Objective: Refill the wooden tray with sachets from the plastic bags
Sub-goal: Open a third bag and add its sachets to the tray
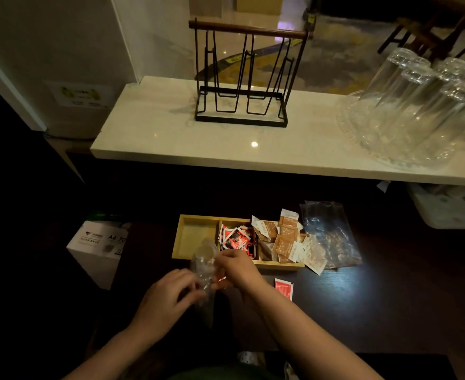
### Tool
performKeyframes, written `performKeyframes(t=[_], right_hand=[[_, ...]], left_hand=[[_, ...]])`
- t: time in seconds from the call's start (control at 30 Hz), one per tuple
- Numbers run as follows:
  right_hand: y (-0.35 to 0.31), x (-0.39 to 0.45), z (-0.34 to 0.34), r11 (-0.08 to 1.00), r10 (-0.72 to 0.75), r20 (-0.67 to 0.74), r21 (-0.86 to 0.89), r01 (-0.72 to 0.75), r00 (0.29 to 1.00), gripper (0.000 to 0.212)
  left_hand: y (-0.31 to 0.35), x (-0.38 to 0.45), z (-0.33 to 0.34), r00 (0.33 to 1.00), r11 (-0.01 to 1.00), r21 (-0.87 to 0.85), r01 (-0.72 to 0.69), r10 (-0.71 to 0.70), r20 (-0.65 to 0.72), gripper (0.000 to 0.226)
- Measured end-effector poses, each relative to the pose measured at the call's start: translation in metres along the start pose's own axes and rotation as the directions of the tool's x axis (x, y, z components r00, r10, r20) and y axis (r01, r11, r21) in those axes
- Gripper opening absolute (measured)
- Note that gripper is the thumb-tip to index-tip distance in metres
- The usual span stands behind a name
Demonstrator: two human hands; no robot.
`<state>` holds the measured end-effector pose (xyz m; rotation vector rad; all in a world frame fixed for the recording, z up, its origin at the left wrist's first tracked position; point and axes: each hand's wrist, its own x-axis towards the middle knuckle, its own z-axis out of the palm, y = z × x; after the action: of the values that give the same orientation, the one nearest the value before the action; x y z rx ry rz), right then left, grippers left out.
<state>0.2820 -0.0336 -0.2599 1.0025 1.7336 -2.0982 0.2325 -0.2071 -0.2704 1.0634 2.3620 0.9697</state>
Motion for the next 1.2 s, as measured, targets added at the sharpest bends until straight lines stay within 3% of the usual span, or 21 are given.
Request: performKeyframes(t=[0.07,0.13,0.2,0.37,0.47,0.57,0.63,0.77,0.83,0.97,1.2], right_hand=[[-0.002,-0.005,0.002,0.993,-0.04,0.027,-0.108,0.043,0.999,0.021],[-0.002,-0.01,0.007,0.952,-0.122,0.064,-0.275,0.135,0.99,0.03],[-0.003,-0.015,0.011,0.875,-0.216,0.079,-0.426,0.229,0.973,0.032],[-0.003,-0.018,0.006,0.644,-0.436,0.009,-0.695,0.319,0.9,0.025],[-0.003,-0.022,0.009,0.644,-0.431,0.031,-0.69,0.331,0.902,0.027],[-0.008,-0.023,0.003,0.68,-0.406,0.034,-0.656,0.327,0.913,0.026],[-0.01,-0.023,0.0,0.641,-0.404,0.088,-0.683,0.35,0.911,0.024],[-0.009,-0.031,0.004,0.532,-0.442,0.149,-0.75,0.392,0.884,0.018],[-0.008,-0.032,0.008,0.464,-0.498,0.153,-0.784,0.412,0.853,0.018],[-0.01,-0.029,0.009,0.542,-0.503,0.124,-0.726,0.424,0.856,0.018],[-0.011,-0.014,0.002,0.792,-0.279,0.061,-0.55,0.266,0.958,0.015]], left_hand=[[0.007,0.0,-0.001,0.971,0.9,-0.379,0.215,-0.239,-0.016,0.02],[0.009,0.004,-0.001,0.915,0.78,-0.539,0.319,-0.402,-0.041,0.015],[0.014,0.009,-0.002,0.897,0.716,-0.6,0.356,-0.443,0.004,0.012],[0.031,0.015,0.002,0.918,0.736,-0.549,0.397,-0.323,0.23,0.006],[0.035,0.015,0.008,0.913,0.771,-0.49,0.407,-0.35,0.208,0.008],[0.039,0.017,0.008,0.884,0.684,-0.577,0.447,-0.436,0.168,0.009],[0.042,0.018,0.004,0.866,0.629,-0.628,0.459,-0.473,0.159,0.006],[0.044,0.025,0.001,0.861,0.668,-0.57,0.478,-0.483,0.156,0.023],[0.045,0.03,0.001,0.837,0.641,-0.575,0.508,-0.525,0.154,0.021],[0.042,0.033,0.001,0.829,0.625,-0.585,0.518,-0.535,0.163,0.025],[0.038,0.031,0.011,0.823,0.656,-0.518,0.548,-0.534,0.194,0.016]])
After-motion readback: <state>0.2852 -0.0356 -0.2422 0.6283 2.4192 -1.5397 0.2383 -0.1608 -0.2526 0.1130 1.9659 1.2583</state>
